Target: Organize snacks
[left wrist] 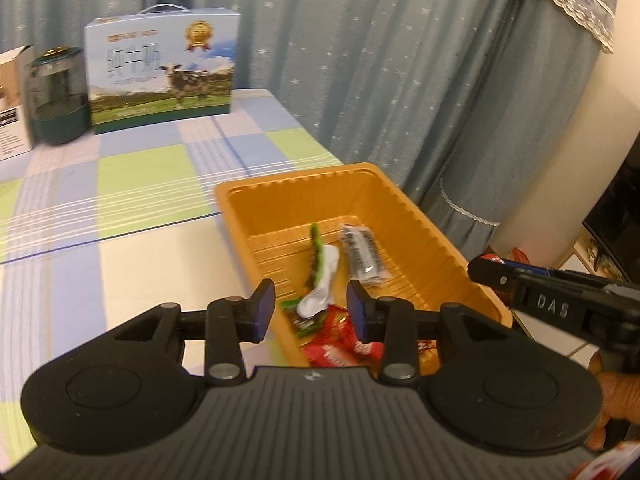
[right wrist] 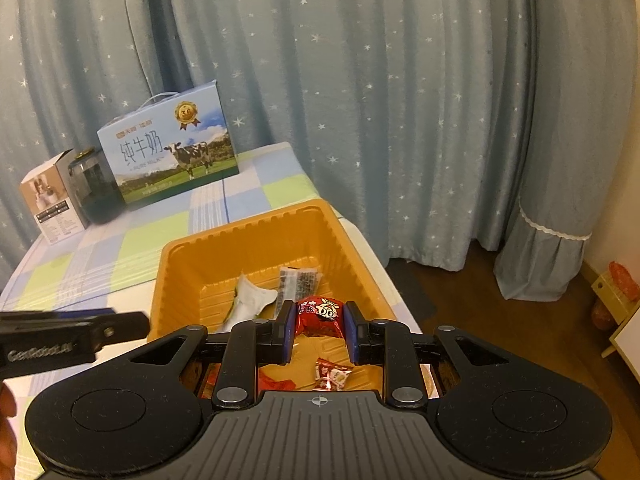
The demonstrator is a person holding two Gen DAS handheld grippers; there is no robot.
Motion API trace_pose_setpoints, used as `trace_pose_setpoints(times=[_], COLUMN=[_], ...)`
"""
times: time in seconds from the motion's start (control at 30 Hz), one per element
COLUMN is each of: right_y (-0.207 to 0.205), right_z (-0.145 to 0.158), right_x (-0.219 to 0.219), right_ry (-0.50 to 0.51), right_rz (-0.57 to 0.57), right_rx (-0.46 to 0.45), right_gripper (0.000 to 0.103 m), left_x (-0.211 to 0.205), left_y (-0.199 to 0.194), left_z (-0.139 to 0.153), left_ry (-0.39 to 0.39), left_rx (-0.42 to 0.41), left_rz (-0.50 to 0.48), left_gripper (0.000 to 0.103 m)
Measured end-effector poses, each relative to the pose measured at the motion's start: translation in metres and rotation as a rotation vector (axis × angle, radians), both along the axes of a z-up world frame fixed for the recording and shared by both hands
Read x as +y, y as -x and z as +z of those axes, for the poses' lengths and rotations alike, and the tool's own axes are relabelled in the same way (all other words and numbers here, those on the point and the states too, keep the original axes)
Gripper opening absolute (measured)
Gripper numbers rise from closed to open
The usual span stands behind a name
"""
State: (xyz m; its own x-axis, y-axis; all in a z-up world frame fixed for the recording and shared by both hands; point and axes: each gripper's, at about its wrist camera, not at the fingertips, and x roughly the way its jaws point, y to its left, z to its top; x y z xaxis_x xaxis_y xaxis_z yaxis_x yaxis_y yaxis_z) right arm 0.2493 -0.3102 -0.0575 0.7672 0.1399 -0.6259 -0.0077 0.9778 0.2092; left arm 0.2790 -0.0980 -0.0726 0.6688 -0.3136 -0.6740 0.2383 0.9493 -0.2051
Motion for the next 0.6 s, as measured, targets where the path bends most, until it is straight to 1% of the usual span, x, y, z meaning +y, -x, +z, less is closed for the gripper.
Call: trace_pose_setpoints(times=[0.17,0.23,0.3,0.33,0.37,0.4,0.43,0.6], right_y=[-0.004,-0.007,-0.01,-0.011,-0.011,-0.01,-0.009,0.002], right_z=[0.002,0.003,0.003,0.004,0.005,0.006,0.006,0.011], right_x=[0.004,0.005,0.004,0.002,0.0,-0.001,-0.003,-0.01], right_ry=[-0.025,-0.049,-0.091,-0.105,-0.119,-0.135,-0.149,-0.146], right_rz=[0.026,0.033,0.039,0.033,0.026,0.02,0.02,-0.021], right_rx=[-0.006,-0.008,-0.01,-0.012,-0.017,-0.026,-0.031,-0.023], right_gripper=[0.026,0.026,0.027,0.04,0.061,0.068,0.069,0.069], left_x=[0.012,0.017,0.02,0.022,0.024,0.026,0.028,0.037], left_y=[0.012,0.014,0.019,0.02,0.022,0.024,0.026,0.037], left_z=[0.004,0.005,0.005,0.005,0.005,0.004,0.004,0.001], left_ry=[0.002,0.008,0.008,0.008,0.007,0.006,0.003,0.006], left_rx=[-0.012,-0.014,-0.018,-0.017,-0.016,-0.015,-0.015,-0.012], left_rz=[0.033,0.042,0.048,0.053,0.059,0.063,0.068,0.104], left_gripper=[0.038,0.041,0.049,0.051,0.054,0.058,0.06,0.078])
